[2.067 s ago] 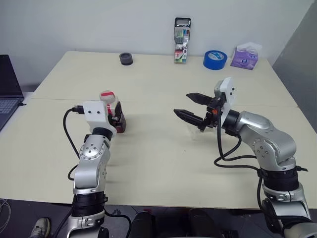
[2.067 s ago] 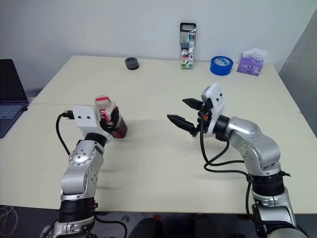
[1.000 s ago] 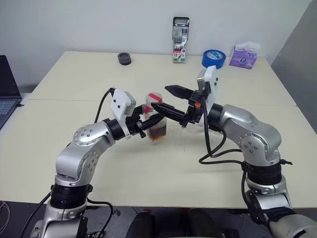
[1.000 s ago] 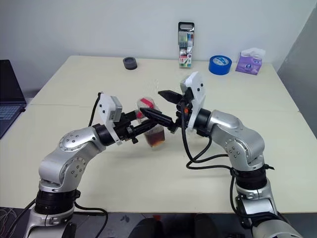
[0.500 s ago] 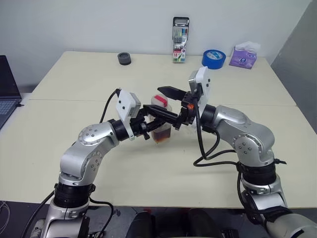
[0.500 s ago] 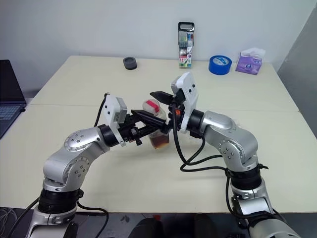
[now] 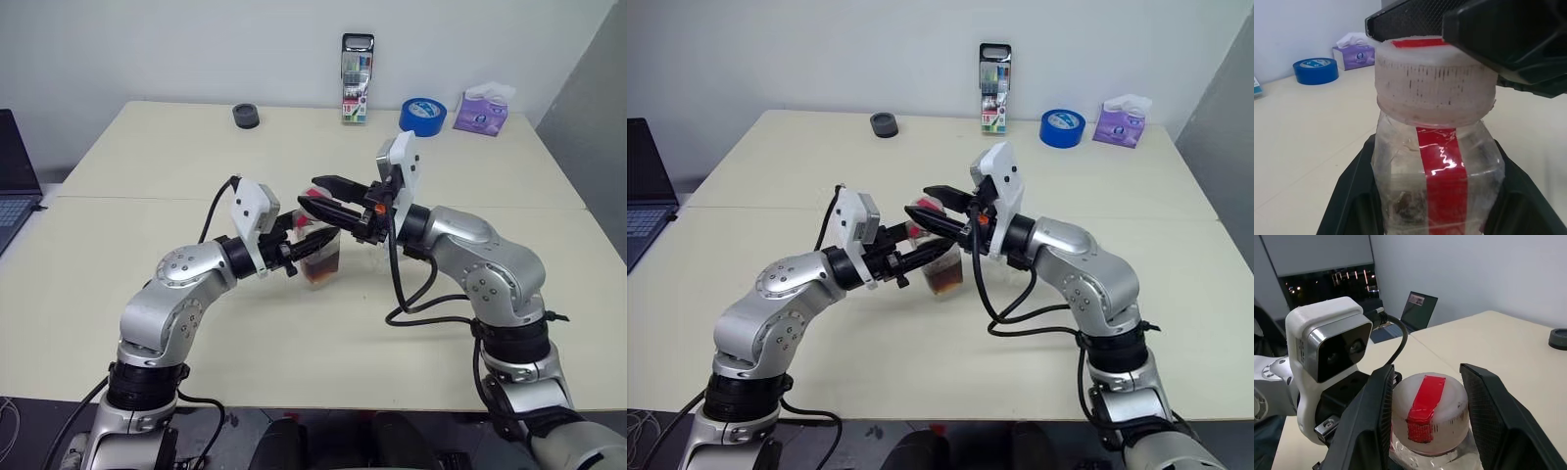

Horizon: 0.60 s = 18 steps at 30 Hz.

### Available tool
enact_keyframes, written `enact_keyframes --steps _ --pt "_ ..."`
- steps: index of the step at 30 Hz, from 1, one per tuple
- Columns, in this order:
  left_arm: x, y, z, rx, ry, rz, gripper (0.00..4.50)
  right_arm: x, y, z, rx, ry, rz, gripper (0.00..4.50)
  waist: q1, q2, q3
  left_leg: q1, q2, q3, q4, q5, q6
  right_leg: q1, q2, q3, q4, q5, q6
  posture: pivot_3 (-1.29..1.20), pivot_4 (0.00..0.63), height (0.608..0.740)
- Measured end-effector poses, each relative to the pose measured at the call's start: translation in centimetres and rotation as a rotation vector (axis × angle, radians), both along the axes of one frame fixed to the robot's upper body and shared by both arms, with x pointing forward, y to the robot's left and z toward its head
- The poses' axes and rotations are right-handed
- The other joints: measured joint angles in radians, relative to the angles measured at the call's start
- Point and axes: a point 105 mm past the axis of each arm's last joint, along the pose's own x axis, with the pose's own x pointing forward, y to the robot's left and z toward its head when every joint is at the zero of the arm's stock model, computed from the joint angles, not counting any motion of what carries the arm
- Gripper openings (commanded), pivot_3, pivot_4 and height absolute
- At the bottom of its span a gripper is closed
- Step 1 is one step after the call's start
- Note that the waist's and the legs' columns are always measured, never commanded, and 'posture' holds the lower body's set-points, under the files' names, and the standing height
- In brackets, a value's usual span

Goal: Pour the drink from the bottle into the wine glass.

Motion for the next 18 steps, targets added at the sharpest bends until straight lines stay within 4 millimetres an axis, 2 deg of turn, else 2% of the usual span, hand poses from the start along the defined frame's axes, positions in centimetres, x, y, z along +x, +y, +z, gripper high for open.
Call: enact_keyframes --steps 3,6,9,13,17,18 --pt "-0.6 -0.4 0.1 -0.001 0.000 -0.048 1.89 -0.3 -0.6 0.3 -0.056 -0.038 0.084 1.79 0.000 0.000 0.001 0.000 0.000 0.000 0.000 -0.001 0.002 0.000 0.000 0.000 0.000 0.000 0.000 0.00 0.150 0.740" --pt "-2.4 -0.8 0.4 0.022 -0.006 -0.152 1.89 -1.5 -1.4 0.8 -0.133 -0.096 0.283 1.79 -0.002 0.000 0.001 0.000 0.000 0.000 0.000 -0.001 0.002 0.000 0.000 0.000 -0.001 0.000 0.000 0.00 0.150 0.740" --pt "-3.4 -0.8 0.3 0.041 0.017 -0.240 1.89 -1.7 -1.8 0.8 -0.188 -0.113 0.453 1.79 -0.004 0.001 0.002 0.001 0.000 0.000 0.000 -0.002 0.003 0.000 0.000 0.000 0.000 0.000 0.000 0.00 0.150 0.740" --pt "-3.6 -0.8 0.6 0.043 0.031 -0.289 1.89 -0.7 -2.4 0.8 -0.257 -0.121 0.532 3.15 -0.001 0.001 0.002 0.001 0.000 0.000 0.001 -0.002 0.003 0.001 0.000 0.000 0.000 0.000 0.000 0.00 0.150 0.740" --pt "-3.4 -0.3 1.7 0.045 -0.016 -0.296 1.89 1.1 -5.8 1.1 -0.314 -0.062 0.383 4.49 0.012 0.001 0.003 -0.003 0.000 0.000 0.001 0.000 0.001 0.000 -0.001 -0.001 -0.003 0.000 0.000 0.00 0.150 0.740" --pt "-3.4 -0.3 1.8 0.043 -0.024 -0.293 1.89 1.1 -6.8 0.9 -0.307 -0.031 0.339 4.49 0.015 0.001 0.002 -0.005 0.000 -0.001 0.001 0.000 0.000 -0.001 -0.001 -0.001 -0.004 0.000 0.000 0.00 0.150 0.740"
